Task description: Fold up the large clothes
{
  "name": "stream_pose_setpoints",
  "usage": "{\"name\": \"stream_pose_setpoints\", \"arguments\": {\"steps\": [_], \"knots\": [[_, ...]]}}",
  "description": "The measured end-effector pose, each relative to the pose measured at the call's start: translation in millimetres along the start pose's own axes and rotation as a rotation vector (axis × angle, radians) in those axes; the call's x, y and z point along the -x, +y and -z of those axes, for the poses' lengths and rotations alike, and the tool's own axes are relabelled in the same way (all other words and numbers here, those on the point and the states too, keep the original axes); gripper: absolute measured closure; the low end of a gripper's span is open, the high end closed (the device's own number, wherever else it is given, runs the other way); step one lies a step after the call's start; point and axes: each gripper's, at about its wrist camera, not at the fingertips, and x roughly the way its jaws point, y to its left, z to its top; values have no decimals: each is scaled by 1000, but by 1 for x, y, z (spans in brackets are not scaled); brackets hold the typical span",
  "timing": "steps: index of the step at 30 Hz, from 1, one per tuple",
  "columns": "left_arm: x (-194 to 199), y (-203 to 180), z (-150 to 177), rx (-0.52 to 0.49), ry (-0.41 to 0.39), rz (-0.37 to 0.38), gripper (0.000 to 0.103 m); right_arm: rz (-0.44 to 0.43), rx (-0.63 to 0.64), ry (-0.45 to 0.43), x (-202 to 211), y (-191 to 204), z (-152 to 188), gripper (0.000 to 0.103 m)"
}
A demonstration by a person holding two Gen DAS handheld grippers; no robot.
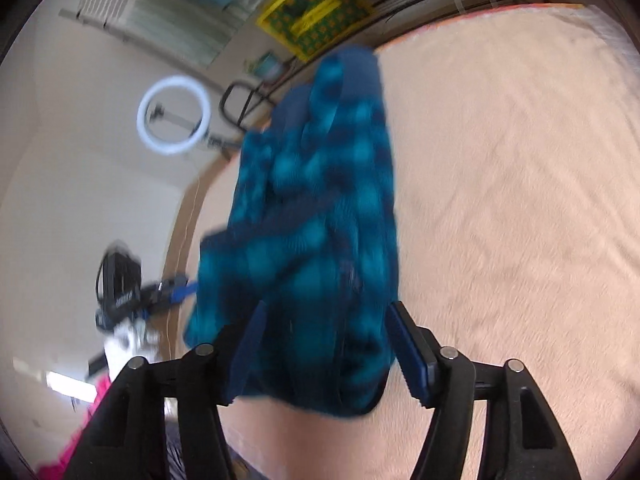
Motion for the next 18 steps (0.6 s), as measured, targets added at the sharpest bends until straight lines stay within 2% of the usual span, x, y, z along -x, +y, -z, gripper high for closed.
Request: {"name": "stream_pose_setpoints", "arguments": {"steps": [2, 3, 4, 5, 6, 7, 8, 10, 14, 17, 18], "knots": [[-4, -4, 3, -32, -7, -32, 39, 21, 42, 44, -14, 6, 8, 45], [-7, -4, 3, -36, -7, -35, 43, 41, 71, 68, -22, 10, 12, 47], [-8, -3, 4, -31, -2, -33, 57, 62, 101, 81, -28, 15, 15, 53], [-10, -3, 4, -25, 6, -33, 66, 70, 119, 82, -29, 19, 17, 63], [-11, -2, 5, -22, 14, -36, 80, 74, 140, 78, -28, 24, 19, 67], [-10, -2, 7, -29, 14, -35, 83, 87, 157, 69, -25, 29, 20, 75], [-8, -3, 8, -38, 8, -36, 84, 97, 171, 63, -22, 34, 21, 87], [-1, -5, 13, -48, 1, -39, 87, 107, 193, 60, -12, 42, 26, 91], [22, 4, 28, 29, -4, 20, 88, 128, 204, 61, 9, 44, 47, 96], [15, 6, 27, -14, -4, -31, 88, 137, 137, 76, 4, 13, 55, 96], [7, 12, 24, 0, 2, -39, 88, 126, 102, 75, -1, 5, 52, 96]]}}
